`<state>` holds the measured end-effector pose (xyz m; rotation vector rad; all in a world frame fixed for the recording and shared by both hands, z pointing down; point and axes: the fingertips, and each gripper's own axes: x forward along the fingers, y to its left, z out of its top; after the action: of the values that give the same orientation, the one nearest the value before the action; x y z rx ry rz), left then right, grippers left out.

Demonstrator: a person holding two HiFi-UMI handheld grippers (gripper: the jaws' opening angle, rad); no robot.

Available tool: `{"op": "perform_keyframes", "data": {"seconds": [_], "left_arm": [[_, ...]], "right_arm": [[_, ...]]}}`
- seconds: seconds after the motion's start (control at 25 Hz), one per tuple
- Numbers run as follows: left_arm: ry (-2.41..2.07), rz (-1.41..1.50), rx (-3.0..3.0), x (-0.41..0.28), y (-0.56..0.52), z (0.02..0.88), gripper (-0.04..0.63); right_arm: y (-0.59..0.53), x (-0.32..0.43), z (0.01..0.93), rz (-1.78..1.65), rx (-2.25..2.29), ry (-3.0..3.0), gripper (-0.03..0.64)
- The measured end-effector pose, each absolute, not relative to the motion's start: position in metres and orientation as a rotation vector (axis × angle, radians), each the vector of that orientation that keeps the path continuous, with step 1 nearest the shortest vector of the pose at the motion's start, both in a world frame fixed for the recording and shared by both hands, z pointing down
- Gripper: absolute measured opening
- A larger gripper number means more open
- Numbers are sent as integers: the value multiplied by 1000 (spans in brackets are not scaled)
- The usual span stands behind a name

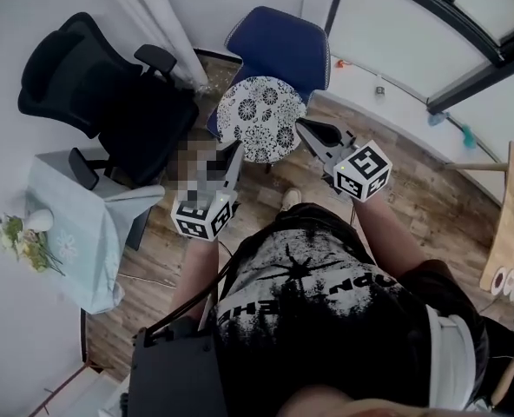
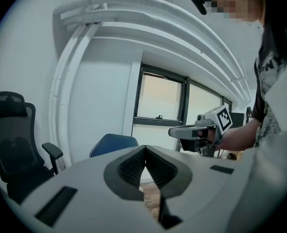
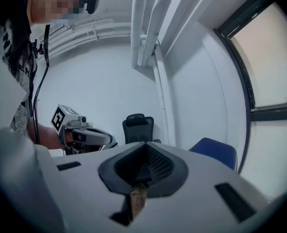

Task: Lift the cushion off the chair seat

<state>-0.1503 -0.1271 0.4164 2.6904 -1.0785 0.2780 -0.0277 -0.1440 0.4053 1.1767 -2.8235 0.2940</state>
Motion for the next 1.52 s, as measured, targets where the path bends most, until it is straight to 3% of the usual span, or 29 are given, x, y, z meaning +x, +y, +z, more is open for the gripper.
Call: {"op": "perform_keyframes", "data": {"seconds": [0.6,1.52], "left_arm": [[-951,351,2734,-104,-216,433,12],[-385,428,2890,-65,-297,442,12]], "right_arm": [[-204,14,424,373,1283,-2769,18],[-251,25,437,442,1769,-2554,18]]}}
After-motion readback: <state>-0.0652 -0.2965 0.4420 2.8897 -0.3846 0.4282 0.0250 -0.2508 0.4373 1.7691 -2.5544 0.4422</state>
